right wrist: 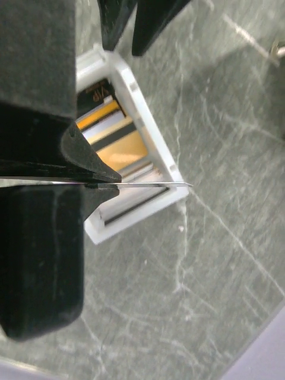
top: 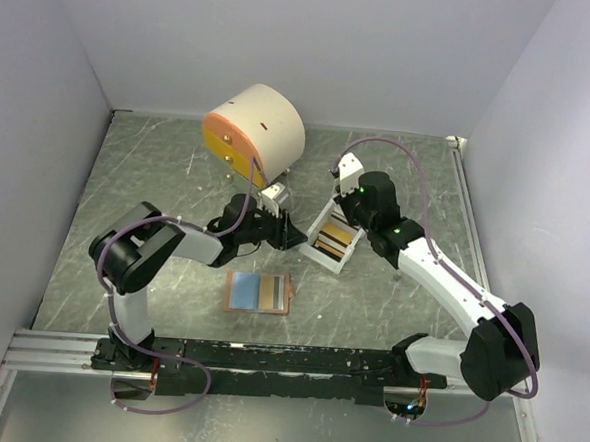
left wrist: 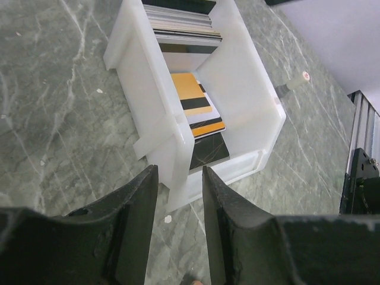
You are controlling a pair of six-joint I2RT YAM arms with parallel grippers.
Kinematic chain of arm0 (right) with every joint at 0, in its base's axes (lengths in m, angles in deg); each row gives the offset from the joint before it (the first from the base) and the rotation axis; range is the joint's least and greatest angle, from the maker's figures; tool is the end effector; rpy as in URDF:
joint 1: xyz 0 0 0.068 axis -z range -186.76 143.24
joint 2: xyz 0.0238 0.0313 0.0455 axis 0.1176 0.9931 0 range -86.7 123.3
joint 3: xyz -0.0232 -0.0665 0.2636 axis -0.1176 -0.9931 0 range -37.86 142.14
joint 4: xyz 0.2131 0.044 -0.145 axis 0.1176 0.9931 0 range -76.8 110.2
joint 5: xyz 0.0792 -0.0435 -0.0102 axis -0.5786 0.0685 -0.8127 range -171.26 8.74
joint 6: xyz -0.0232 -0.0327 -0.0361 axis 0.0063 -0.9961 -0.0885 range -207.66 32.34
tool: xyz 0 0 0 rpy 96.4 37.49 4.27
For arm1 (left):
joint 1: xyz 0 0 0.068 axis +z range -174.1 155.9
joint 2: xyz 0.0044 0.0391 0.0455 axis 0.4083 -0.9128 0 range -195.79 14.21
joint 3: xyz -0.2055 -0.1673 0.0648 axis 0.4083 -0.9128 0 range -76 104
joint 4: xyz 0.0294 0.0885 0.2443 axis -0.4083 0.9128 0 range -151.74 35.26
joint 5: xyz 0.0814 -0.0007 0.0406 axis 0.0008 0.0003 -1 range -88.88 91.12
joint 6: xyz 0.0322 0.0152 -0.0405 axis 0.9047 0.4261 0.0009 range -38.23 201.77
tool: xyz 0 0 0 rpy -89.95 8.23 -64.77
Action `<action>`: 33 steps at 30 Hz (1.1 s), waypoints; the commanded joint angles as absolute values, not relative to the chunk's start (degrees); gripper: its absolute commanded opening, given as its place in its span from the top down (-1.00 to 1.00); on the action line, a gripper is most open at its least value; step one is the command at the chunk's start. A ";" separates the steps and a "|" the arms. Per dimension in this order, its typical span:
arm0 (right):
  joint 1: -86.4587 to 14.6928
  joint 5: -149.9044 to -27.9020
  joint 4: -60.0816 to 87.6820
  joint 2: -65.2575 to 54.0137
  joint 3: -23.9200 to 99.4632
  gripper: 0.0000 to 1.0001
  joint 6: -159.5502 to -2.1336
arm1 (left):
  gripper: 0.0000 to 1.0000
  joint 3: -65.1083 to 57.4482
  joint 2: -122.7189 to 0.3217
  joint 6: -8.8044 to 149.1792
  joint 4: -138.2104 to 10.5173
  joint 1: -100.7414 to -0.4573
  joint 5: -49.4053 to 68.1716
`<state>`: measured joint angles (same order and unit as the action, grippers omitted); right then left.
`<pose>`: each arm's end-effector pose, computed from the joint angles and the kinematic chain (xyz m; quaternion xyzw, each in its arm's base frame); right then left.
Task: Put the credit cards into the card holder
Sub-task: Pick up the credit card from the storage box, then insert the credit card into the card holder.
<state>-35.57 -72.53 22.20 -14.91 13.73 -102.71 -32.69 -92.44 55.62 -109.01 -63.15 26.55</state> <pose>0.2510 0.1319 0.2827 -0.2855 0.8122 -0.0047 0.5088 0.2709 -0.2394 0.1449 0.2191 0.7596 -0.4642 0.3995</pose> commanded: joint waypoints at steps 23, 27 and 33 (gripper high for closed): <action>-35.48 -92.51 22.68 -30.53 2.08 1.00 -34.71 | 0.62 -47.31 -53.89 46.90 -64.63 -59.78 11.61; -37.01 -87.87 29.64 -28.29 3.62 1.00 -27.97 | 0.83 -51.15 -48.41 44.61 -62.13 -59.73 10.62; -42.08 -85.07 29.70 -25.82 4.22 1.00 -23.45 | 0.86 -55.56 -47.76 42.95 -67.14 -59.78 14.73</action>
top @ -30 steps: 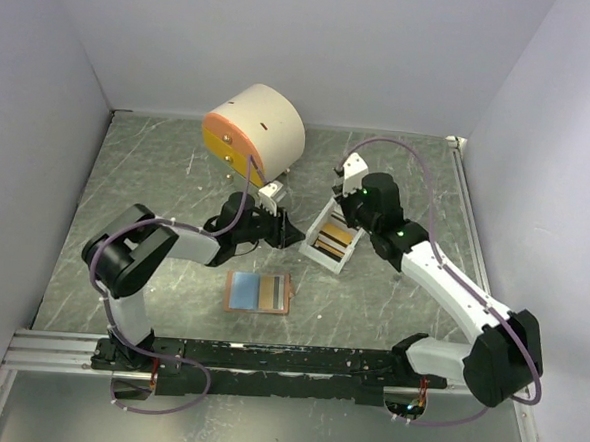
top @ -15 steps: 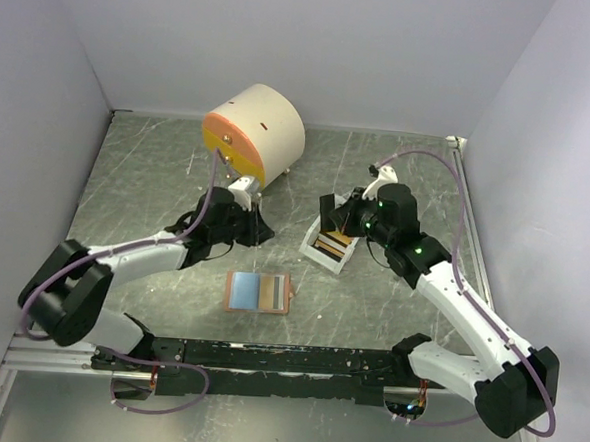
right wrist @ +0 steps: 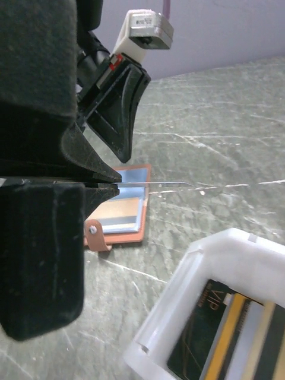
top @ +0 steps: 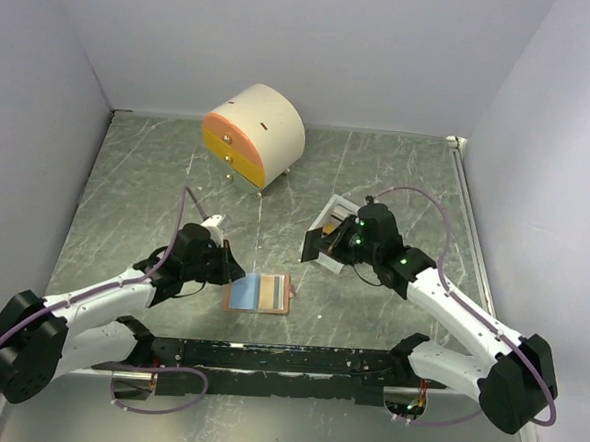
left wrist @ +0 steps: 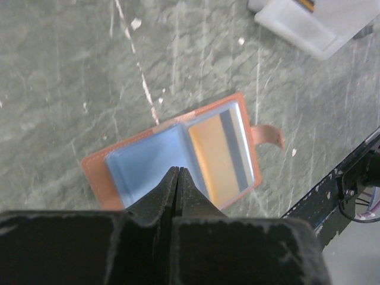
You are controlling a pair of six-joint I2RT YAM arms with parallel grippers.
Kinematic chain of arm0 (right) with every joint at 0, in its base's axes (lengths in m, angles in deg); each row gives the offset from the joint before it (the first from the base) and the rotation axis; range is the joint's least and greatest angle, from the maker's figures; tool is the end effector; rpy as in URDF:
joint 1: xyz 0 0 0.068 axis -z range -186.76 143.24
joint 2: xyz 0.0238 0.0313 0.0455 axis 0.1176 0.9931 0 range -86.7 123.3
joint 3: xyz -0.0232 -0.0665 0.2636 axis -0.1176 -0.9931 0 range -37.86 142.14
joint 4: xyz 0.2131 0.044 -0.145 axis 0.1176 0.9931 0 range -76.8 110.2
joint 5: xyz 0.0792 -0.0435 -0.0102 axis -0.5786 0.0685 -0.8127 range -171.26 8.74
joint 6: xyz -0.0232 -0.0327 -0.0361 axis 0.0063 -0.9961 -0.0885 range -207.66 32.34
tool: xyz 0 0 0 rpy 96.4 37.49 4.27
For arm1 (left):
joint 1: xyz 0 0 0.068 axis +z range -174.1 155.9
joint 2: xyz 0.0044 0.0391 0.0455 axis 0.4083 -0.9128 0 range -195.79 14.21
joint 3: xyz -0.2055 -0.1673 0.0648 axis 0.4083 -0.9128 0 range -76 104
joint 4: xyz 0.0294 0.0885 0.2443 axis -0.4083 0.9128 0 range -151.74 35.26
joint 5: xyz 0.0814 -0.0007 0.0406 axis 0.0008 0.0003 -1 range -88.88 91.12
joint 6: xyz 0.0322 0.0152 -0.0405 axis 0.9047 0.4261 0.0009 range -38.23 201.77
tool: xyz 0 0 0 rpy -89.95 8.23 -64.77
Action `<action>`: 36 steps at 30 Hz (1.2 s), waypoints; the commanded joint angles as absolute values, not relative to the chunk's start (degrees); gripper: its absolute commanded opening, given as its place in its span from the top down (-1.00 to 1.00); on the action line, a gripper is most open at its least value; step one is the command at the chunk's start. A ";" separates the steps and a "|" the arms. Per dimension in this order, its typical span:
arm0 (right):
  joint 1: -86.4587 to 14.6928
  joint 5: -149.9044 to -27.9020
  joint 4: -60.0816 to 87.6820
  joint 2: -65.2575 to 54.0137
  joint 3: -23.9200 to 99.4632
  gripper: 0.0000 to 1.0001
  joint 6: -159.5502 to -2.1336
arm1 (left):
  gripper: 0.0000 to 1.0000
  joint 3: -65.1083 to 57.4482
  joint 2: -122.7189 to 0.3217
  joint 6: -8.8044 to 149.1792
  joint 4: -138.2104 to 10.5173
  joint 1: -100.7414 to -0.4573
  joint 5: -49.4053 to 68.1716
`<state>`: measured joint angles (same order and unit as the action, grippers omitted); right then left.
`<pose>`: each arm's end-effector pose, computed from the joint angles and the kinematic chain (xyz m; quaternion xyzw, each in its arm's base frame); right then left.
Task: Put the credit cards into the card holder
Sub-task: Insert the credit card into the card holder.
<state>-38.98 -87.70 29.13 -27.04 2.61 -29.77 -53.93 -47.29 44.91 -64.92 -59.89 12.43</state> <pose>0.1901 0.1245 0.2545 0.1715 0.8697 0.3609 0.2898 0.1657 -0.1280 0.1718 0.0362 0.8880 -0.3373 0.3104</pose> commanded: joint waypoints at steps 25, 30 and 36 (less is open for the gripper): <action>-58.45 -90.41 -5.52 -8.31 -7.43 1.00 -31.08 | 0.83 -54.75 -49.24 41.98 -59.53 -59.73 11.98; -59.49 -87.99 -5.22 -7.87 -8.08 1.00 -29.64 | 0.83 -54.43 -47.45 41.86 -56.74 -59.77 10.18; -60.24 -88.12 -7.01 -5.01 -9.22 1.00 -28.30 | 0.85 -55.66 -47.99 41.87 -56.64 -59.73 10.16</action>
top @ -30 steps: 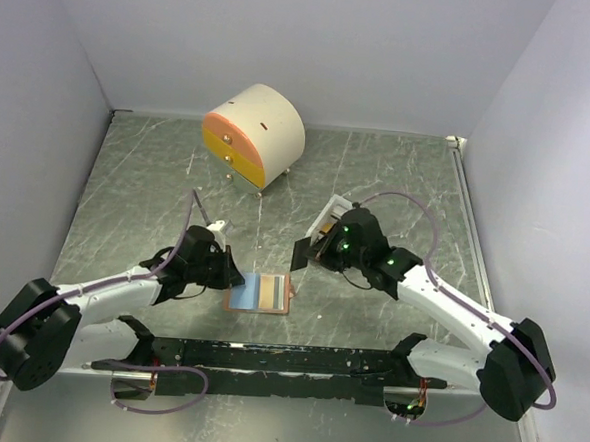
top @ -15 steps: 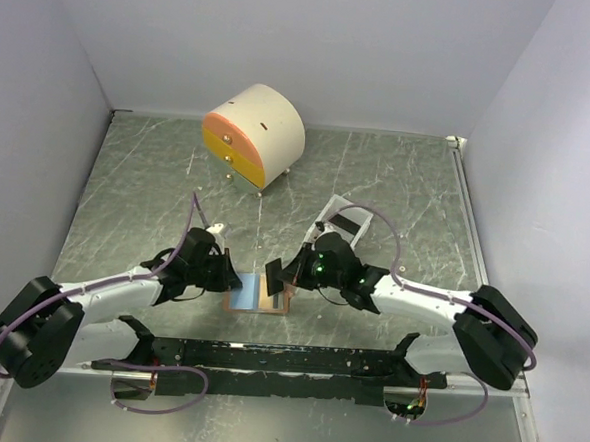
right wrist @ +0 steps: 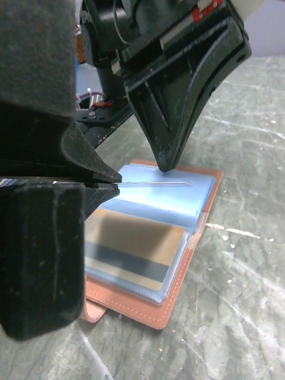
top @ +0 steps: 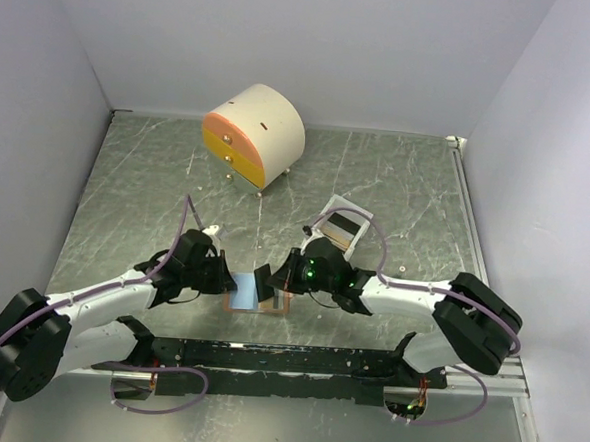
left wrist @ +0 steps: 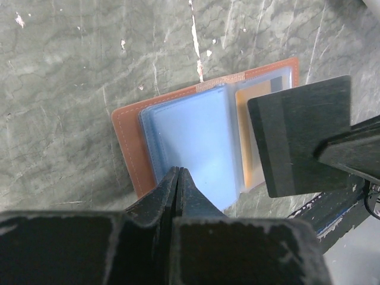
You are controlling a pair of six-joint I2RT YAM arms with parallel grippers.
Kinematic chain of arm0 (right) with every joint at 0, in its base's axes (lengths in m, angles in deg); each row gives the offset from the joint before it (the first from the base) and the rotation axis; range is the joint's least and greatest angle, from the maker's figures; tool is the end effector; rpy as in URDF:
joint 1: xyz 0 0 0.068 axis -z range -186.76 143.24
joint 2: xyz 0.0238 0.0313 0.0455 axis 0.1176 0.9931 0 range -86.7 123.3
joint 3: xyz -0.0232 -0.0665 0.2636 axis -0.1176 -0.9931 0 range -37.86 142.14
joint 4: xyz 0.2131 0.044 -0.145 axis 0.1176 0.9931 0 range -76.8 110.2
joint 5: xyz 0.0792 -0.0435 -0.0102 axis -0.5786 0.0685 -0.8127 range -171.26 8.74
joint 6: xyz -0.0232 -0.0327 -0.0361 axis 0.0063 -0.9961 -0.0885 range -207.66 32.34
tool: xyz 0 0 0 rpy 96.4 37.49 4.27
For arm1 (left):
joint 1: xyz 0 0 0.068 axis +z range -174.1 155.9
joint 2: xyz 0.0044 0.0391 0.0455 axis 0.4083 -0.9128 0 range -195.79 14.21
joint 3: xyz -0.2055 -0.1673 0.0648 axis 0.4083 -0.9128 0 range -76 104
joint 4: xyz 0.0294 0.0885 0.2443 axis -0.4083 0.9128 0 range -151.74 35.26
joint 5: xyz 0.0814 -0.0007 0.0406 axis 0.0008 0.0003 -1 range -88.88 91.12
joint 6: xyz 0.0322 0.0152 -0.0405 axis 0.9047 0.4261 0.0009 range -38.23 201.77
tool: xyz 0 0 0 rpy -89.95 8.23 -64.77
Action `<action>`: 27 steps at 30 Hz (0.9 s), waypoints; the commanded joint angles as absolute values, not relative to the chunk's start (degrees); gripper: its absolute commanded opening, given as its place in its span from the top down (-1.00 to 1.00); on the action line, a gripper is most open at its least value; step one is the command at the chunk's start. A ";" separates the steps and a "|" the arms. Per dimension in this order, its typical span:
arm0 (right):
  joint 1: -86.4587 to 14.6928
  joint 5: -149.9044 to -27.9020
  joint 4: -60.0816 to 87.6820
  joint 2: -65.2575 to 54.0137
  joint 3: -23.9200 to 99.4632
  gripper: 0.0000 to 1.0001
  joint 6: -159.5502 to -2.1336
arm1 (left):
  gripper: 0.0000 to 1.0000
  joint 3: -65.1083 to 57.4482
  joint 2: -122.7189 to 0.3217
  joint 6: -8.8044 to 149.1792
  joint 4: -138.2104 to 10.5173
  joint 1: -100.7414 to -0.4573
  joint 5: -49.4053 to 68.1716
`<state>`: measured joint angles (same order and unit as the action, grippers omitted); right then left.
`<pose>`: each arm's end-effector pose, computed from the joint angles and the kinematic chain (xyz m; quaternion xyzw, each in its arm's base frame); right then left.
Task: Put the credit cards into the card holder
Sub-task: Insert the credit card into the card holder.
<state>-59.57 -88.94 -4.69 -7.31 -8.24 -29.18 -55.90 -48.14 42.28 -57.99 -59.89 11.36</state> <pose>0.1583 0.2166 0.1670 0.0106 0.8727 0.4331 0.2252 0.1545 -0.1191 0.1485 0.0036 0.9241 -0.2934 0.2450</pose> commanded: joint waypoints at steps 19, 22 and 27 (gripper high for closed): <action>-60.71 -88.09 -11.60 -0.13 -11.72 1.00 -25.81 | 0.86 -58.21 -47.66 41.72 -56.78 -59.73 9.44; -60.68 -88.93 -14.46 0.54 -12.87 1.00 -25.32 | 0.86 -58.75 -47.73 41.26 -57.61 -59.76 9.83; -60.69 -89.31 -16.97 0.70 -13.92 1.00 -25.17 | 0.86 -59.29 -47.52 41.16 -57.73 -59.78 9.70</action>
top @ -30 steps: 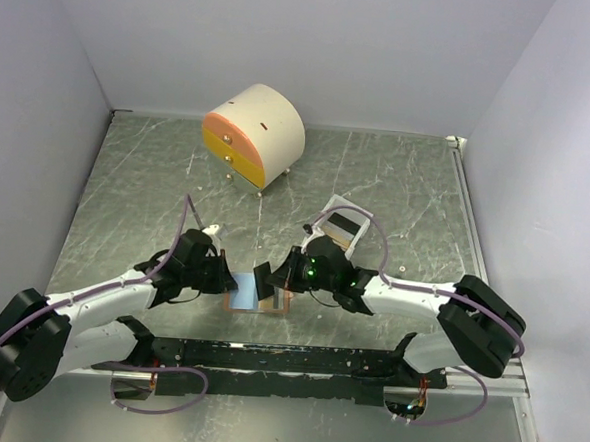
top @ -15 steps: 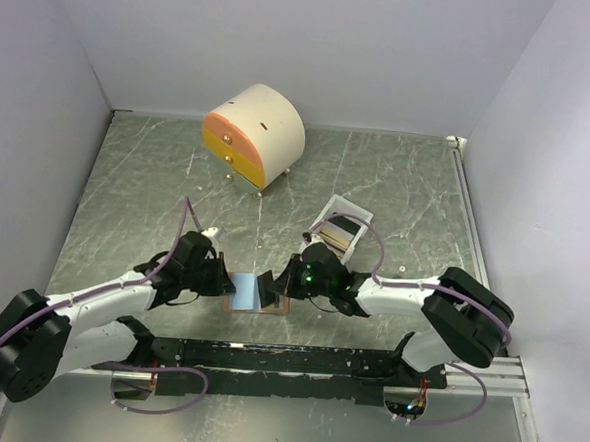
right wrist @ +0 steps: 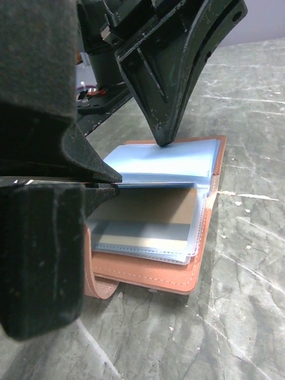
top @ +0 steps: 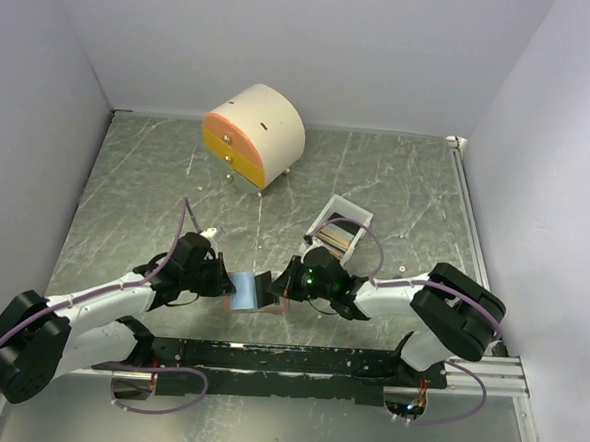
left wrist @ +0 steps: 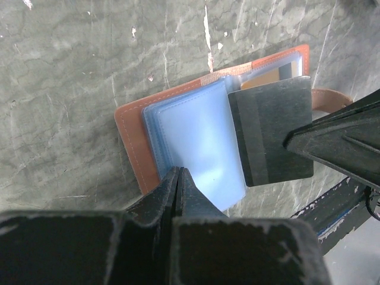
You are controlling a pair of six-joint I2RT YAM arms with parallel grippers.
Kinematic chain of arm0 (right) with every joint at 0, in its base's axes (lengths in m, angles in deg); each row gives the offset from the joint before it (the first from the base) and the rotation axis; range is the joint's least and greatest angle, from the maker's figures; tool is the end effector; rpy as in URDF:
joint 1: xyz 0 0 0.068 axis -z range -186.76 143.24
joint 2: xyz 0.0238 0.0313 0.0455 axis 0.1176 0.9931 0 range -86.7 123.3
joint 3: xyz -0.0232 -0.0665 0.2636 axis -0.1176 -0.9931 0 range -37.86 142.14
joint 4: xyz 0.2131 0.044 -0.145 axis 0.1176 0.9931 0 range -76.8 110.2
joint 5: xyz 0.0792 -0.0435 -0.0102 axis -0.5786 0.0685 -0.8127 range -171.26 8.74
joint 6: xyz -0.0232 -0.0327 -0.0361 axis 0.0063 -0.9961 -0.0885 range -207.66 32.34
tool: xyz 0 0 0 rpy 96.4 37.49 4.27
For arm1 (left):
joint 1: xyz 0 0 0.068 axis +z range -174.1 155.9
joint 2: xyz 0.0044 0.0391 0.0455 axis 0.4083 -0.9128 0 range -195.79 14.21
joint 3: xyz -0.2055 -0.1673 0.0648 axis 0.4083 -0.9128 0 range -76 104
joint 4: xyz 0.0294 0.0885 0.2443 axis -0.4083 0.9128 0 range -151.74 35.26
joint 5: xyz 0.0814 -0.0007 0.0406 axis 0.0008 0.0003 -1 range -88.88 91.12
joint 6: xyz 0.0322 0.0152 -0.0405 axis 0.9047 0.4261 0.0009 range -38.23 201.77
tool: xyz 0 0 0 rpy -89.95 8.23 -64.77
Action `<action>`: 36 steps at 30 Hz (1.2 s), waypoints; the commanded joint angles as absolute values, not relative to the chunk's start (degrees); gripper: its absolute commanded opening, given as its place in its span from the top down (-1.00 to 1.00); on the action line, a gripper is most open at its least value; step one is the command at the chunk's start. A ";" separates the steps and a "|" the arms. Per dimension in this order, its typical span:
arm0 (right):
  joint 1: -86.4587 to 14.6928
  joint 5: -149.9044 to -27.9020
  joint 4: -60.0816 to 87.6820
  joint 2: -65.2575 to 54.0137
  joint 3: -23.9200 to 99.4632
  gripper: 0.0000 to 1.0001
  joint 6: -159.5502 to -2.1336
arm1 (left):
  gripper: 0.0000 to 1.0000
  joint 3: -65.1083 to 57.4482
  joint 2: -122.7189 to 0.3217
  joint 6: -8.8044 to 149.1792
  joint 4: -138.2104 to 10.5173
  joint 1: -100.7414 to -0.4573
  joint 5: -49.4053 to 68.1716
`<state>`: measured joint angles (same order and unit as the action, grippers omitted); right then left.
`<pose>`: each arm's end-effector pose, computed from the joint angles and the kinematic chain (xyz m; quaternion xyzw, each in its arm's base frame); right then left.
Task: Put the credit cards into the card holder
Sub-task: Insert the credit card into the card holder.
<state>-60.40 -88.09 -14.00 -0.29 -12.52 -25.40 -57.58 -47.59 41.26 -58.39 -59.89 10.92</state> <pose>0.1538 0.2162 0.1306 0.0382 0.8805 0.4260 0.2047 0.1501 -0.1156 0.1420 -0.0067 0.9267 -0.2893 0.2399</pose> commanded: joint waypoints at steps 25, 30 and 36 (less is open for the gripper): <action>-60.69 -89.58 -22.31 2.43 -14.99 1.00 -25.57 | 0.82 -58.95 -46.99 41.16 -57.00 -59.78 9.39; -60.56 -89.88 -22.15 3.28 -14.63 1.00 -25.44 | 0.83 -59.04 -47.84 41.11 -57.35 -59.77 9.93; -60.43 -90.72 -24.62 4.61 -14.93 1.00 -24.10 | 0.82 -59.12 -47.49 41.51 -56.82 -59.76 9.58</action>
<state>-60.38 -90.82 -23.81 3.25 -15.27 -24.33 -58.17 -46.96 40.99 -58.74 -59.87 10.57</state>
